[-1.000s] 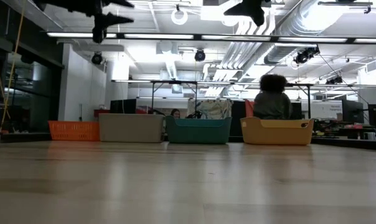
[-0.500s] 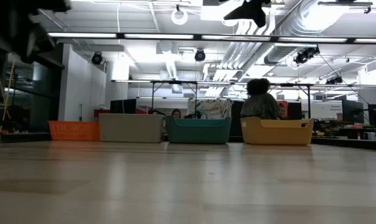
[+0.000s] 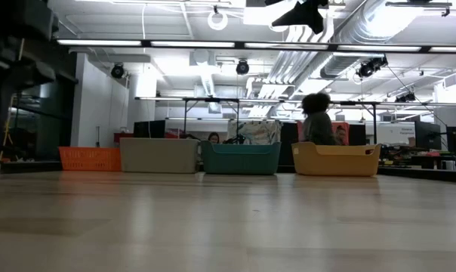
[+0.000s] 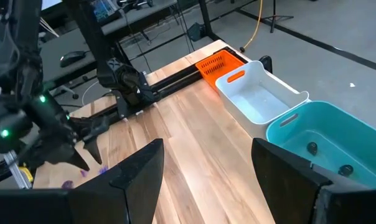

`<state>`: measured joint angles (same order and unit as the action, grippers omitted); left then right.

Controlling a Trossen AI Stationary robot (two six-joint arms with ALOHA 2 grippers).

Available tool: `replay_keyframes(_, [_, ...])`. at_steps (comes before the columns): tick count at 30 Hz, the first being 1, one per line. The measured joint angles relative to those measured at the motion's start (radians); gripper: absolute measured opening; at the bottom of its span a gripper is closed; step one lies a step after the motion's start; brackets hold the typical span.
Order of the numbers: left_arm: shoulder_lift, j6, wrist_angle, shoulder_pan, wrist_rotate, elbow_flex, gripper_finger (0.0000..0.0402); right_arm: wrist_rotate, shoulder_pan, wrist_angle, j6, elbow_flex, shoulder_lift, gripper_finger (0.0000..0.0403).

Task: Sort Halloween decoration
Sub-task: Put the violet spider into the orange bin

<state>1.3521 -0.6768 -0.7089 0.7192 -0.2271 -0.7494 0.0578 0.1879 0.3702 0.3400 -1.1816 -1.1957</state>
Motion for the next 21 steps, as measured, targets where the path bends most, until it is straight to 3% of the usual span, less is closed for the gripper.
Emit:
replay_keyframes(6, [0.104, -0.015, 0.025, 0.001, 0.018, 0.001, 0.0142, 0.002, 0.000, 0.005, -0.006, 0.000, 0.000, 0.0238])
replay_keyframes(21, [0.204, -0.028, 0.088, -0.025, 0.087, 0.000, 0.0142, 0.001, 0.000, 0.039, -0.008, 0.001, 0.000, 0.0238])
